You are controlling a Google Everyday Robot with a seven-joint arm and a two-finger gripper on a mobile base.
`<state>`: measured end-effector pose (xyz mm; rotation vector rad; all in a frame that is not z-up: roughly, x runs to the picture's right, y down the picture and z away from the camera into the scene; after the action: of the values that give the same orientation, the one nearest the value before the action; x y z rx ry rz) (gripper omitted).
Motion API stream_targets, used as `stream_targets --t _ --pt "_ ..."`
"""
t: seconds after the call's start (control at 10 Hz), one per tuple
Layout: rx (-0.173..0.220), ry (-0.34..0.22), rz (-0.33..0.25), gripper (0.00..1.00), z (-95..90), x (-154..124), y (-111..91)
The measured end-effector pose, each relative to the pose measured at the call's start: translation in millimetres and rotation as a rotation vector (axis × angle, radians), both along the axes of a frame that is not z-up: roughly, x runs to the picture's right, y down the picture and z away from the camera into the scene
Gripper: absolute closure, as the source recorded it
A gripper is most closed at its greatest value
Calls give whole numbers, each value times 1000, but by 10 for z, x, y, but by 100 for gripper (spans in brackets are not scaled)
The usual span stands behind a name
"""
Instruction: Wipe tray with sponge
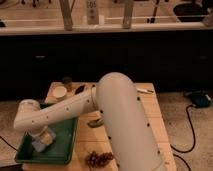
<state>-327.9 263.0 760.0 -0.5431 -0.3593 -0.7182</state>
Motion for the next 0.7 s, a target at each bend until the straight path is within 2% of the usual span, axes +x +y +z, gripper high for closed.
stream_targets --t 0.2,0.3,0.7 --pt "14 7 2 99 -139 266 77" --pt "22 20 8 99 -162 413 55" --pt "41 71 32 99 -5 635 -305"
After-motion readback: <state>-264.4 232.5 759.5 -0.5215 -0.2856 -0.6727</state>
